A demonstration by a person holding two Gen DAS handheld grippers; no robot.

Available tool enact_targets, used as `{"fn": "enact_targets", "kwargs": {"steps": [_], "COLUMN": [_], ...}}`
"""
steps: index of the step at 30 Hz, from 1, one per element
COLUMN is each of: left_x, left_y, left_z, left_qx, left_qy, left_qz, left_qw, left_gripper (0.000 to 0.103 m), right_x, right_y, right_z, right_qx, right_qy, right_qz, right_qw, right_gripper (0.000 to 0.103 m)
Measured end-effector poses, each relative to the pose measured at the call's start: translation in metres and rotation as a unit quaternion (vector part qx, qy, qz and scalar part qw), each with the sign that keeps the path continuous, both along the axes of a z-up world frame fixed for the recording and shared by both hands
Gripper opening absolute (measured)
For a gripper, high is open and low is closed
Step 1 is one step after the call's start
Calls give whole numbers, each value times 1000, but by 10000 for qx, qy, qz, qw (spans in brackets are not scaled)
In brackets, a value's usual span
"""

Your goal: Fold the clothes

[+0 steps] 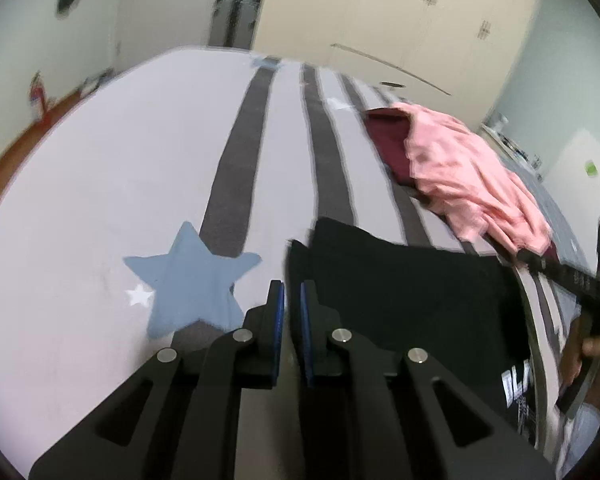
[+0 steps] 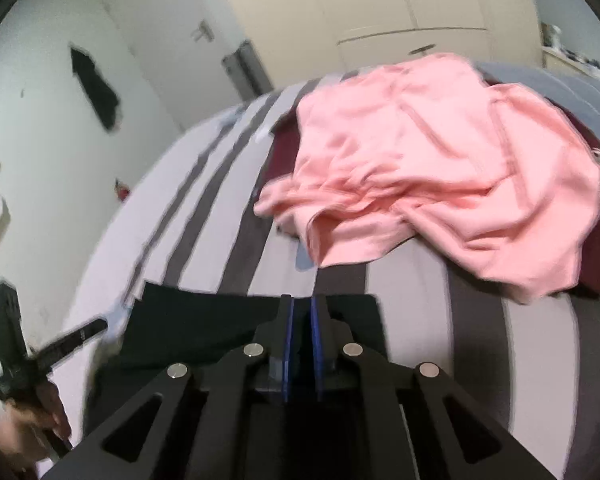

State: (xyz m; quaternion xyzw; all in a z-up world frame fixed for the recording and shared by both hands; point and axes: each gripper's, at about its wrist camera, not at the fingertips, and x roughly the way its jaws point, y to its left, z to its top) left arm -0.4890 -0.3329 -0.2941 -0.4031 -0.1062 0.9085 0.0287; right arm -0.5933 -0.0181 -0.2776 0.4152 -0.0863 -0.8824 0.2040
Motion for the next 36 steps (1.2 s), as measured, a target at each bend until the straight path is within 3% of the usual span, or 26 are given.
{"fn": "enact_targets", "kwargs": {"steps": [5,9,13,16,19,22,24,26,31,34,36], "left_x": [68,102,107,116,119,124,131,141,180,187,191], "left_y": [49,92,102,90,75,58,50,49,86,92,85], "left_z": [16,18,-17,-33,-27,-22,-16,-6,4,-24,-40], "left_qx": [-33,-222,-430,-578,-474,-597,-455,-300,-302,-475,-364], "left_qy": [114,184,-235,-262,-241,-273,-269,-161,14,-349,-387], "left_qz": [-534,-787,-662,-691,-540,-37,138,163,-413,-351,-250], "left_qw": [9985,9965,9966,9956,9971,9978,9985,9993,9987,9976,9983], "left_gripper": [5,5,5,4,3,4,4,4,4,4,5], "right_x": [86,166,205,216,220,225,230,237,264,282,293], "right_y": [-17,-31,-51,-42,-15,10,23,23,1,-21,-28], "right_z": [25,21,-9,-34,-41,-45,-45,-36,-13,-21,-36], "right_qx": [700,830,892,1001,908,805,804,806,524,469,577], "right_qy": [549,567,436,153,70,-15,-81,-27,180,105,17], "right_qz": [567,812,945,706,360,63,-40,18,436,730,828], "right_qw": [9944,9916,9906,9924,9952,9967,9967,9967,9975,9962,9949], "right_gripper": [10,10,13,13,13,13,13,13,14,14,14]}}
